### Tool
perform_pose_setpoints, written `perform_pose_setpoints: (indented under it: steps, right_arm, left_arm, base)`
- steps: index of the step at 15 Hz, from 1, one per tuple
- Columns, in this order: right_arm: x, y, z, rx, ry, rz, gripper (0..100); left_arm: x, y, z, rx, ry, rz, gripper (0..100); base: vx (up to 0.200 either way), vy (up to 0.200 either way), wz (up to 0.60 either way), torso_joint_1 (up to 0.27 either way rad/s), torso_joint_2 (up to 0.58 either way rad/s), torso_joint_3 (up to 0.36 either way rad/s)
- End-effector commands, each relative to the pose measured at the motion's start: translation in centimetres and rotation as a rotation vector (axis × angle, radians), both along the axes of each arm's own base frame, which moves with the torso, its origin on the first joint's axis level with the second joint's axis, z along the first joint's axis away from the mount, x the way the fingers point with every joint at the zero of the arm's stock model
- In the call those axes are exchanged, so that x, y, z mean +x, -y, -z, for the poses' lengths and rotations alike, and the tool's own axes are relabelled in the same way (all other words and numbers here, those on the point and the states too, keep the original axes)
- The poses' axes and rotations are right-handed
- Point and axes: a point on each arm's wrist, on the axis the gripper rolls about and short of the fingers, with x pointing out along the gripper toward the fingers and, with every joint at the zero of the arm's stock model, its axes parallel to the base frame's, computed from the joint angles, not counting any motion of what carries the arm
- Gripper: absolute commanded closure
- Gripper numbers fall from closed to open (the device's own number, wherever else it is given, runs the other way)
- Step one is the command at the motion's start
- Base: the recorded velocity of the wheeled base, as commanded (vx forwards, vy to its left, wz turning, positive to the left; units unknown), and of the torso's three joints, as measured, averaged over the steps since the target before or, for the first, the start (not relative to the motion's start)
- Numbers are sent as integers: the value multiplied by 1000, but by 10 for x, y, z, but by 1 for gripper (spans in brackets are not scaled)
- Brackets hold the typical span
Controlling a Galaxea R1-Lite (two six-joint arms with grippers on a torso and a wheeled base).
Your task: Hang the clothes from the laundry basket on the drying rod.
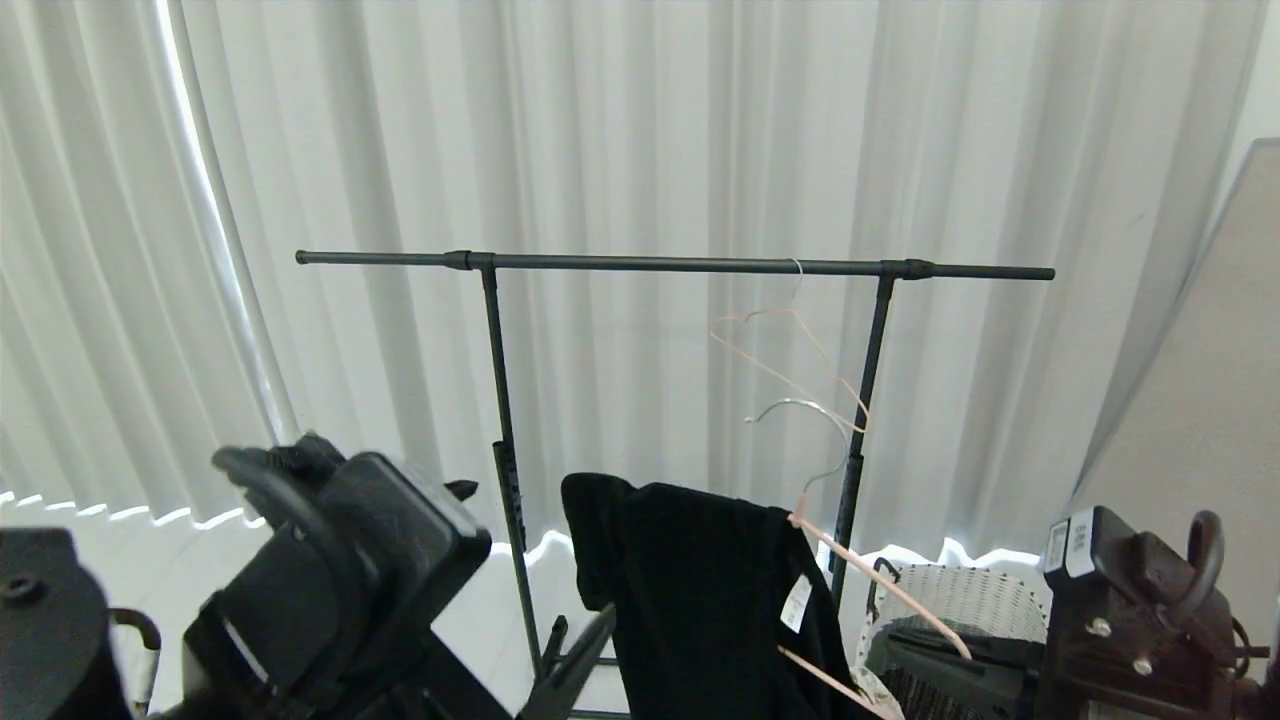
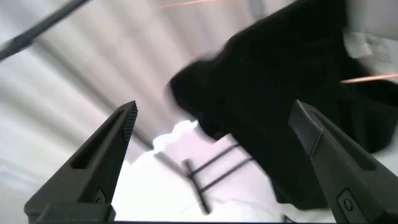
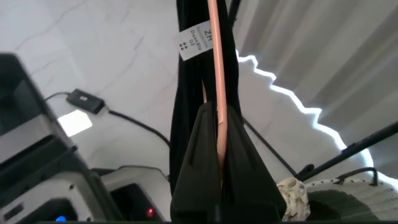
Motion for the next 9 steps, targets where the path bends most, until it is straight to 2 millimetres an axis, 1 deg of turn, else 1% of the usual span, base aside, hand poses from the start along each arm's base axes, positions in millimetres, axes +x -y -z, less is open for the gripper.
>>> perform_pose_setpoints:
  steps: [1, 3, 6, 7, 9]
  right_arm:
    - [-15, 3, 2, 6, 4, -62, 100]
    - [-25, 2, 8, -9, -6, -118, 100]
    - [-34, 2, 14, -7, 22, -178, 100]
    - [-37, 8, 20, -30, 66, -199, 100]
    - [-43, 16, 27, -52, 106, -244, 100]
  left_arm:
    - [-13, -5, 2, -23, -22, 119, 0]
    - [-15, -4, 5, -34, -62, 226, 0]
    - [-17, -5, 11, -19, -86, 253, 0]
    - [-17, -4, 13, -11, -95, 273, 0]
    - [-19, 1, 17, 2, -119, 322, 0]
  base:
    - [0, 0, 0, 0, 0, 0]
    - [0, 0, 0, 0, 0, 0]
    - [0, 0, 0, 0, 0, 0]
    - [0, 0, 0, 0, 0, 0]
    - [0, 0, 0, 0, 0, 0]
